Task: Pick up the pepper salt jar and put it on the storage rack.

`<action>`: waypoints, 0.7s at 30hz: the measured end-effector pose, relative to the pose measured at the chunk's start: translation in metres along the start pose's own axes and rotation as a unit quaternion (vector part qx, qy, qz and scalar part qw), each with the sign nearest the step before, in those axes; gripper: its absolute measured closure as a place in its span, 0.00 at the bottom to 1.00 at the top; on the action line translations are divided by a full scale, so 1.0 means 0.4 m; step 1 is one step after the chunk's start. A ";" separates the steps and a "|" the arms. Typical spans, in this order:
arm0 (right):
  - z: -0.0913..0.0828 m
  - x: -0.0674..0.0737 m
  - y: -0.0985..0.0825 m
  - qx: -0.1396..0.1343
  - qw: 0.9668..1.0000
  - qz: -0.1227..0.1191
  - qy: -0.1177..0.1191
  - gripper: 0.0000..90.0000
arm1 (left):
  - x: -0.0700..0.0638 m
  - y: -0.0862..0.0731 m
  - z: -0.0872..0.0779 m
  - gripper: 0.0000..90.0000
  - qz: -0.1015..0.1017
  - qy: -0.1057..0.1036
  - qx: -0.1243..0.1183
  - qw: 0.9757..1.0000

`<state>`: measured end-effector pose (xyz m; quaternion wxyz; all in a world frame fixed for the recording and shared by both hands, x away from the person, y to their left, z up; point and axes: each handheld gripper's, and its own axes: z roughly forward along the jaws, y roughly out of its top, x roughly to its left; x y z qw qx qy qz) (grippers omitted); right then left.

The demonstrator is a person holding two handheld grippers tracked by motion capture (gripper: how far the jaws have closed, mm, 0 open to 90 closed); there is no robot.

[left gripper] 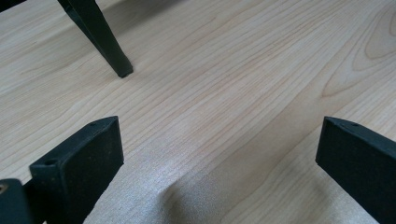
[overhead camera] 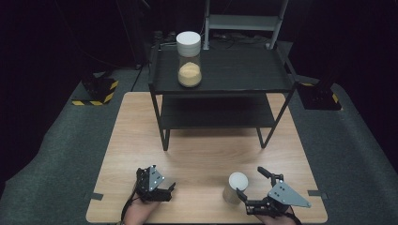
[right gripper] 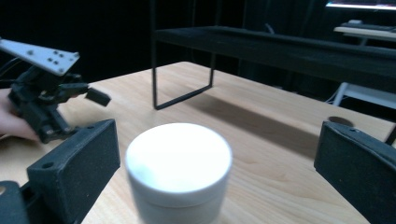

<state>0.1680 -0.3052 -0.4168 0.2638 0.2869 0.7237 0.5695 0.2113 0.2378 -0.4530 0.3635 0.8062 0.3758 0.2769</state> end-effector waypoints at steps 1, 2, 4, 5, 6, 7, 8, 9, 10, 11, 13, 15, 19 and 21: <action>0.002 0.001 0.000 0.002 1.000 -0.001 0.002 0.00 | 0.000 0.000 0.000 0.01 0.000 0.000 0.000 1.000; 0.004 0.004 0.000 0.004 1.000 -0.003 0.004 0.00 | -0.001 0.000 0.000 0.01 0.000 0.000 0.000 1.000; 0.009 0.007 -0.001 0.011 1.000 -0.002 0.008 0.00 | -0.001 0.000 0.000 0.01 0.002 -0.001 0.000 1.000; 0.013 0.011 -0.001 0.017 1.000 0.001 0.006 0.00 | -0.001 0.000 0.000 0.01 0.001 -0.001 0.000 1.000; 0.015 0.011 -0.001 0.020 1.000 0.002 0.008 0.00 | 0.000 0.000 0.000 0.01 0.001 -0.001 0.000 1.000; 0.018 0.011 -0.003 0.022 1.000 0.000 0.010 0.00 | 0.001 0.000 0.000 0.01 0.000 -0.002 0.000 1.000; 0.021 0.014 -0.004 0.025 1.000 0.000 0.008 0.00 | 0.001 0.000 0.000 0.01 0.000 -0.002 0.000 1.000; 0.023 0.015 -0.006 0.027 1.000 0.001 0.008 0.00 | 0.001 -0.001 0.000 0.01 0.000 -0.002 0.000 1.000; 0.025 0.015 -0.009 0.028 1.000 0.003 0.010 0.00 | 0.002 -0.001 0.000 0.01 0.000 -0.002 -0.001 1.000; 0.028 0.015 -0.012 0.029 0.999 0.004 0.012 0.00 | 0.002 -0.001 -0.001 0.01 0.000 -0.003 -0.001 1.000; 0.034 0.016 -0.016 0.036 0.999 0.001 0.013 0.00 | 0.001 -0.001 -0.001 0.01 0.001 -0.002 -0.001 1.000; 0.039 0.013 -0.019 0.041 0.999 0.006 0.016 0.00 | 0.001 -0.001 -0.001 0.01 0.001 -0.003 -0.001 1.000; 0.045 0.010 -0.029 0.043 0.999 0.011 0.019 0.00 | 0.001 -0.001 -0.001 0.01 0.001 -0.002 -0.001 1.000; 0.046 0.008 -0.033 0.042 0.999 0.016 0.020 0.02 | 0.000 -0.001 -0.001 0.01 0.002 -0.002 -0.001 1.000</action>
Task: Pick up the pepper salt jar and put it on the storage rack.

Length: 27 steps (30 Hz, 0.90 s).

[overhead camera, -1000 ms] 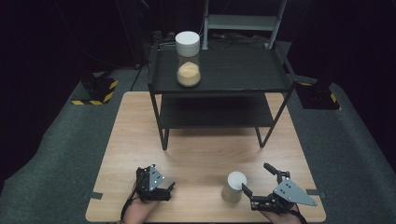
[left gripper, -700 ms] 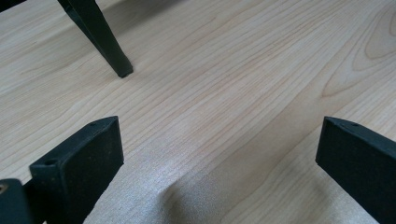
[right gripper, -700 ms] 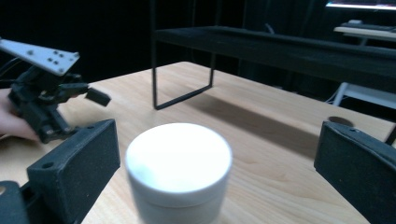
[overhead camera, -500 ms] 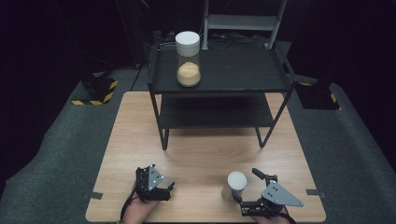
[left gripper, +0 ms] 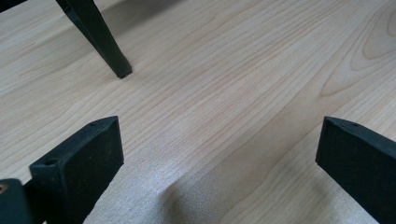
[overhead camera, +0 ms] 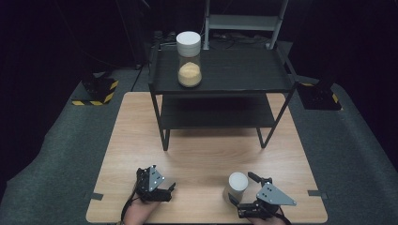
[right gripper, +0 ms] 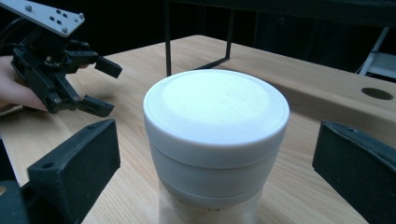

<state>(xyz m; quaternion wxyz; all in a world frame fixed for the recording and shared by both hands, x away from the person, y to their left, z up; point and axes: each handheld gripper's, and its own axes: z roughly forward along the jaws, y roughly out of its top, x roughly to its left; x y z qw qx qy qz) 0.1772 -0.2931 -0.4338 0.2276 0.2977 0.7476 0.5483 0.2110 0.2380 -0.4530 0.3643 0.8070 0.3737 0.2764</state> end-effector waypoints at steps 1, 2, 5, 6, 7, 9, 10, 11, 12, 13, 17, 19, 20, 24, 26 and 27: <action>0.001 0.000 -0.002 0.001 1.000 0.001 0.000 0.03 | 0.000 0.000 0.000 0.01 0.001 0.000 0.000 1.000; 0.001 0.000 -0.005 0.000 1.000 0.000 0.000 0.06 | -0.001 0.000 0.000 0.01 0.000 0.000 0.000 1.000; 0.002 -0.005 -0.014 -0.003 1.000 0.005 0.002 0.10 | -0.001 0.000 0.000 0.01 0.001 0.001 -0.001 1.000; 0.002 -0.006 -0.016 -0.004 1.000 0.008 0.002 0.12 | -0.001 0.000 0.000 0.01 0.001 0.000 -0.001 1.000; 0.002 -0.009 -0.020 -0.006 1.000 0.010 0.003 0.14 | -0.001 0.000 0.000 0.01 0.001 0.000 0.000 1.000; 0.002 -0.016 -0.024 -0.006 1.000 0.017 0.005 0.19 | 0.000 0.000 0.000 0.01 0.000 0.000 0.001 1.000; 0.002 -0.020 -0.027 -0.008 1.000 0.020 0.007 0.20 | 0.001 0.000 -0.001 0.01 -0.001 -0.001 0.002 1.000; 0.002 -0.025 -0.030 -0.008 1.000 0.021 0.012 0.22 | 0.001 -0.001 -0.001 0.01 -0.002 -0.001 0.001 1.000; 0.003 -0.027 -0.030 -0.007 1.000 0.019 0.014 0.23 | 0.002 -0.001 -0.001 0.01 -0.002 -0.001 0.000 1.000; 0.004 -0.029 -0.031 -0.006 1.000 0.017 0.016 0.25 | 0.002 -0.001 -0.001 0.01 -0.002 -0.001 0.000 1.000; 0.011 -0.034 -0.036 -0.005 1.000 0.017 0.023 0.29 | 0.002 -0.002 -0.001 0.01 -0.001 -0.002 -0.001 1.000; 0.013 -0.037 -0.040 -0.005 0.999 0.016 0.028 0.32 | 0.002 -0.001 -0.001 0.01 -0.002 -0.002 0.000 1.000; 0.013 -0.038 -0.041 -0.007 0.999 0.017 0.030 0.33 | 0.003 -0.001 -0.001 0.01 -0.003 -0.002 0.000 1.000; 0.015 -0.038 -0.045 -0.010 0.999 0.020 0.033 0.36 | 0.002 -0.001 -0.001 0.01 -0.002 -0.002 0.000 1.000; 0.014 -0.036 -0.045 -0.011 0.999 0.017 0.031 0.37 | 0.000 -0.002 -0.001 0.01 0.000 -0.001 -0.001 1.000; 0.014 -0.035 -0.046 -0.011 0.999 0.016 0.031 0.37 | 0.000 -0.002 -0.001 0.01 0.001 -0.001 -0.001 1.000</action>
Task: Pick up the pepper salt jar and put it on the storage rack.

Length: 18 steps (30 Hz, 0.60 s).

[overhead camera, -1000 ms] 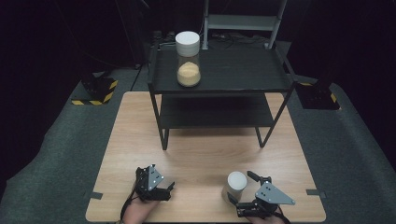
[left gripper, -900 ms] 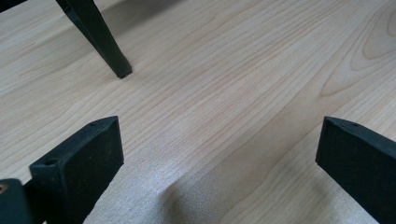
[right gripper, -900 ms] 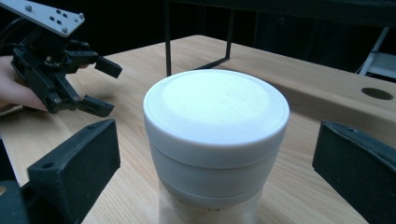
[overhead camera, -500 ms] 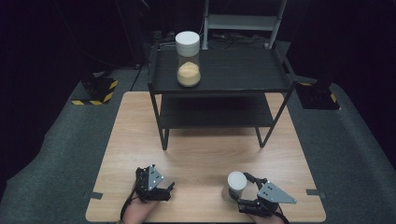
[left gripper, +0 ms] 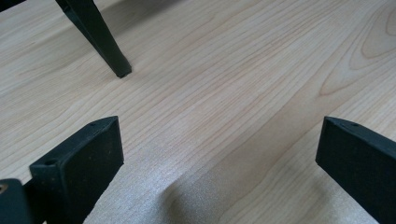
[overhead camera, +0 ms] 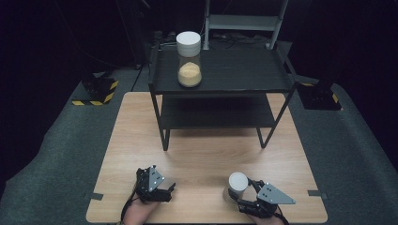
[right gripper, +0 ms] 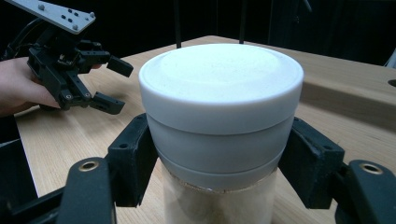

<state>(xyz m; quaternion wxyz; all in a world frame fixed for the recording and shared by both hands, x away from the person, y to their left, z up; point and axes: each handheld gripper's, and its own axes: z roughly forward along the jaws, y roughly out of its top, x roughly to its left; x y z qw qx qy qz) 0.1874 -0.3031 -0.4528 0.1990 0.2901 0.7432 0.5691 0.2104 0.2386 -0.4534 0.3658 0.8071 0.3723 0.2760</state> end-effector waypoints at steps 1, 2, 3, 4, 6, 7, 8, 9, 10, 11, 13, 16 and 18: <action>0.000 0.000 -0.001 -0.001 1.000 0.000 0.000 0.37 | 0.000 0.000 0.000 0.01 0.000 0.000 0.000 1.000; 0.000 0.000 -0.003 -0.002 1.000 -0.001 0.000 0.37 | 0.000 0.000 0.000 0.01 0.000 0.000 0.000 1.000; 0.000 -0.001 -0.004 -0.003 1.000 -0.002 0.000 0.37 | 0.000 0.000 0.000 0.01 0.000 0.000 0.000 1.000; 0.000 -0.001 -0.005 -0.004 1.000 -0.004 0.000 0.38 | 0.000 0.000 0.000 0.01 -0.001 0.000 0.000 1.000; 0.001 -0.004 -0.005 -0.005 1.000 -0.005 0.002 0.38 | 0.002 0.000 0.000 0.01 -0.001 -0.001 0.000 1.000; 0.001 -0.005 -0.005 -0.005 1.000 -0.006 0.002 0.38 | 0.003 0.001 0.000 0.01 -0.002 -0.001 0.001 1.000; 0.001 -0.004 -0.004 -0.004 1.000 -0.008 0.001 0.38 | 0.003 0.001 0.000 0.01 -0.002 -0.001 0.001 1.000; 0.001 -0.002 -0.003 -0.003 1.000 -0.010 0.000 0.38 | 0.004 0.001 0.000 0.01 -0.003 -0.002 0.001 1.000; 0.001 -0.001 -0.002 -0.003 1.000 -0.012 0.000 0.38 | 0.004 0.001 0.000 0.01 -0.003 -0.002 0.001 1.000; 0.001 0.000 0.000 -0.002 1.000 -0.013 -0.001 0.38 | 0.004 0.001 0.000 0.01 -0.004 -0.003 0.001 1.000; 0.001 0.001 0.001 -0.001 1.000 -0.013 -0.002 0.38 | 0.006 0.001 0.000 0.01 -0.003 -0.003 0.001 1.000; 0.001 0.009 0.004 0.000 1.000 -0.018 -0.007 0.39 | 0.007 0.000 -0.001 0.01 -0.004 -0.005 0.000 1.000; -0.001 0.014 0.005 -0.002 1.000 -0.023 -0.010 0.39 | 0.008 -0.001 -0.001 0.01 -0.004 -0.006 -0.001 1.000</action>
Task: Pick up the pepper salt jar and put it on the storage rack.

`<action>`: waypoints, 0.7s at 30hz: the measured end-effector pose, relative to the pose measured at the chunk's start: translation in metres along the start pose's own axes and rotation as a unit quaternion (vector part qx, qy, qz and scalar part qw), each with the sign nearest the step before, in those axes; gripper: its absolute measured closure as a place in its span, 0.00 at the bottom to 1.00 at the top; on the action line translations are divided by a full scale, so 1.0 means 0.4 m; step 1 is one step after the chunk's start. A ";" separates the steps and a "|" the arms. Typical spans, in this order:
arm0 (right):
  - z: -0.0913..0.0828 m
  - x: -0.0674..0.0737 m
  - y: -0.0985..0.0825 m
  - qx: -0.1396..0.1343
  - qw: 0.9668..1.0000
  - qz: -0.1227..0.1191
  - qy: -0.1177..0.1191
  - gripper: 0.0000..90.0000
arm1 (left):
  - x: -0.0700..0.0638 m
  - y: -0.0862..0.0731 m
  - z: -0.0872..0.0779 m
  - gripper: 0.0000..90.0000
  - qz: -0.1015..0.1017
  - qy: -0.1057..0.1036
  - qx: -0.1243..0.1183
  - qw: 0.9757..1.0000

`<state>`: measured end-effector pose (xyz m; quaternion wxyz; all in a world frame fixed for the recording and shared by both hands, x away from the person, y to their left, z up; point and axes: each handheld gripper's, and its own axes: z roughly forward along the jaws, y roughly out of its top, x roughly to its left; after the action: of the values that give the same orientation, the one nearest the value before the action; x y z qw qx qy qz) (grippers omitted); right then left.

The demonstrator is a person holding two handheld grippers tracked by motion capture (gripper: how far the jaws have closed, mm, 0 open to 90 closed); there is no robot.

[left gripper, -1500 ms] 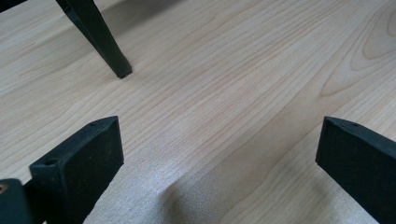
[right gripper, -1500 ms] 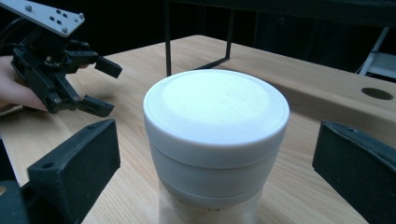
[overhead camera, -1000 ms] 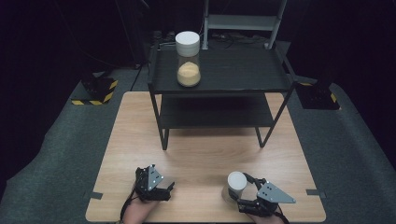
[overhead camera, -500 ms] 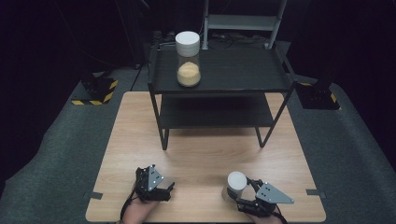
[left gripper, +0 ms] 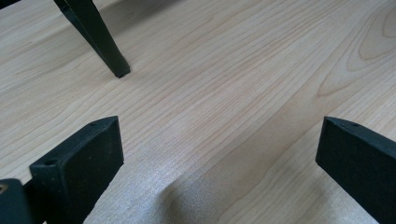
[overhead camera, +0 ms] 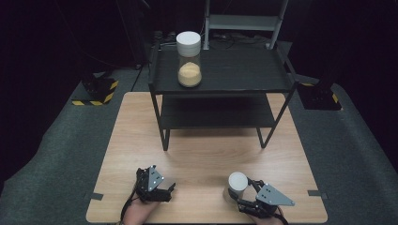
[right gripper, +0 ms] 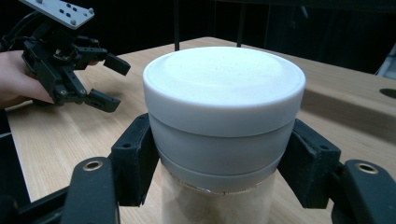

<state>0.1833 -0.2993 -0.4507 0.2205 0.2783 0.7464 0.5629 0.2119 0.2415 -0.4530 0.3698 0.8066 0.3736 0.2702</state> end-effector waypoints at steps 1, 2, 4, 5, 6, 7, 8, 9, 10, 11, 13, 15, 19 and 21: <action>-0.002 0.002 -0.001 -0.003 1.000 -0.001 -0.003 0.39 | 0.000 0.000 0.000 0.01 0.000 0.000 0.000 1.000; -0.003 0.004 -0.001 -0.006 1.000 0.000 -0.004 0.39 | 0.000 0.000 0.000 0.01 0.000 0.000 0.000 1.000; -0.008 0.005 -0.001 -0.011 1.000 0.002 -0.008 0.39 | 0.000 0.000 0.000 0.01 0.001 0.000 0.000 1.000; -0.011 0.005 -0.002 -0.014 1.000 0.002 -0.010 0.39 | 0.000 0.001 0.000 0.01 0.002 -0.001 0.001 1.000; -0.013 0.005 -0.002 -0.016 1.000 0.004 -0.012 0.39 | 0.000 0.001 0.000 0.01 0.001 -0.001 0.001 1.000; -0.015 0.005 -0.003 -0.018 1.000 0.007 -0.015 0.39 | 0.000 0.001 0.000 0.01 0.001 -0.001 0.001 1.000; -0.018 0.005 -0.003 -0.019 1.000 0.009 -0.019 0.39 | 0.000 0.001 0.000 0.01 0.002 -0.001 0.001 1.000; -0.021 0.005 -0.004 -0.022 0.999 0.010 -0.024 0.39 | 0.000 0.001 0.001 0.01 0.002 -0.001 0.001 1.000; -0.023 0.005 -0.004 -0.022 0.999 0.011 -0.027 0.39 | 0.000 0.001 0.001 0.01 0.002 -0.002 0.002 1.000; -0.025 0.004 -0.005 -0.024 0.999 0.012 -0.030 0.39 | 0.000 0.002 0.001 0.01 0.002 -0.002 0.002 1.000; -0.032 0.004 -0.006 -0.029 0.999 0.011 -0.039 0.39 | 0.001 0.002 0.001 0.01 0.002 -0.003 0.002 1.000; -0.038 0.004 -0.006 -0.034 0.998 0.011 -0.046 0.39 | 0.001 0.002 0.001 0.01 0.001 -0.003 0.002 1.000; -0.048 0.002 0.000 -0.041 0.998 0.012 -0.055 0.39 | 0.001 0.003 0.002 0.01 0.004 -0.003 0.003 1.000; -0.052 0.000 0.006 -0.042 0.997 0.011 -0.059 0.39 | 0.002 0.003 0.002 0.01 0.003 -0.004 0.003 1.000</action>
<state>0.1701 -0.3139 -0.4428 0.2700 0.3097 0.7046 0.5785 0.2133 0.2412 -0.4524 0.3677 0.8100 0.3703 0.2675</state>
